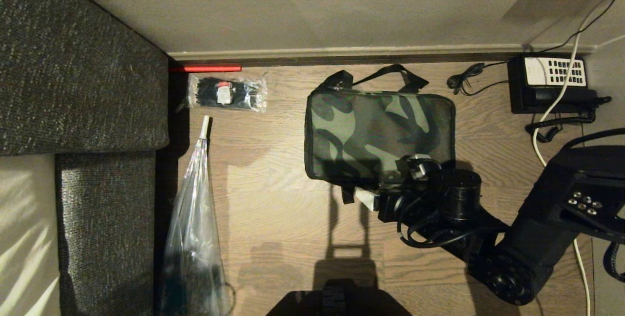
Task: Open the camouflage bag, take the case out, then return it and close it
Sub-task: Open the top of the storage box
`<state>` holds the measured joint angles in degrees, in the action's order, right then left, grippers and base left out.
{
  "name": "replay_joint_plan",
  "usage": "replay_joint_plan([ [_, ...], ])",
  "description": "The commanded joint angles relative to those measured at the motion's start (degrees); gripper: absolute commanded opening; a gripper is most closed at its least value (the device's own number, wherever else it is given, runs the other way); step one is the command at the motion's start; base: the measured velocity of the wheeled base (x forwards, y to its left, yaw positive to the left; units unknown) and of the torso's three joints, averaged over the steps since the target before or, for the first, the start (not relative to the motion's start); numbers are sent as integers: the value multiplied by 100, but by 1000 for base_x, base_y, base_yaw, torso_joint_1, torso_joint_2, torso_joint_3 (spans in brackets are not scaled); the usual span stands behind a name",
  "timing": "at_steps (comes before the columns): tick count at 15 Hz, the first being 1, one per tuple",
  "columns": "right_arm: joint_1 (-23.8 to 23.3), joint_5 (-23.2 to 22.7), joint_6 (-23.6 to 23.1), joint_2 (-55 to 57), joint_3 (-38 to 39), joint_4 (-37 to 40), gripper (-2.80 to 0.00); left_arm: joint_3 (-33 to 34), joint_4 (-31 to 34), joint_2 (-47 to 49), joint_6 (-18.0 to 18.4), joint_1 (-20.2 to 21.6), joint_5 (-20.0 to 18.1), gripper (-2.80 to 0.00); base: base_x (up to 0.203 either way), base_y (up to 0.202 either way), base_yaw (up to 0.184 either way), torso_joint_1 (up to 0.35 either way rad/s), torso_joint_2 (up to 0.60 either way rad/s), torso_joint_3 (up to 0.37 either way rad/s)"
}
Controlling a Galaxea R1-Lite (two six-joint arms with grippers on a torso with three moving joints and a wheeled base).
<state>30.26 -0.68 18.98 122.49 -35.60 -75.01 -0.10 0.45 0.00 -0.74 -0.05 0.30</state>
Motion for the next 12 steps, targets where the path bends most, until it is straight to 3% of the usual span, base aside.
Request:
replay_joint_plan([
  [1,7,-2,9,-15,18,-58,0,1,-2,-5,-5,-3,5,-280,0,0,0,0,0,0],
  [2,0,-2,9,6,25,-67,-280,1,-2,-1,-5,5,5,-280,0,0,0,0,0,0],
  [12,3,-31,-52,-80,96,-93,-280,1,-2,0,-5,5,5,-280,0,0,0,0,0,0],
])
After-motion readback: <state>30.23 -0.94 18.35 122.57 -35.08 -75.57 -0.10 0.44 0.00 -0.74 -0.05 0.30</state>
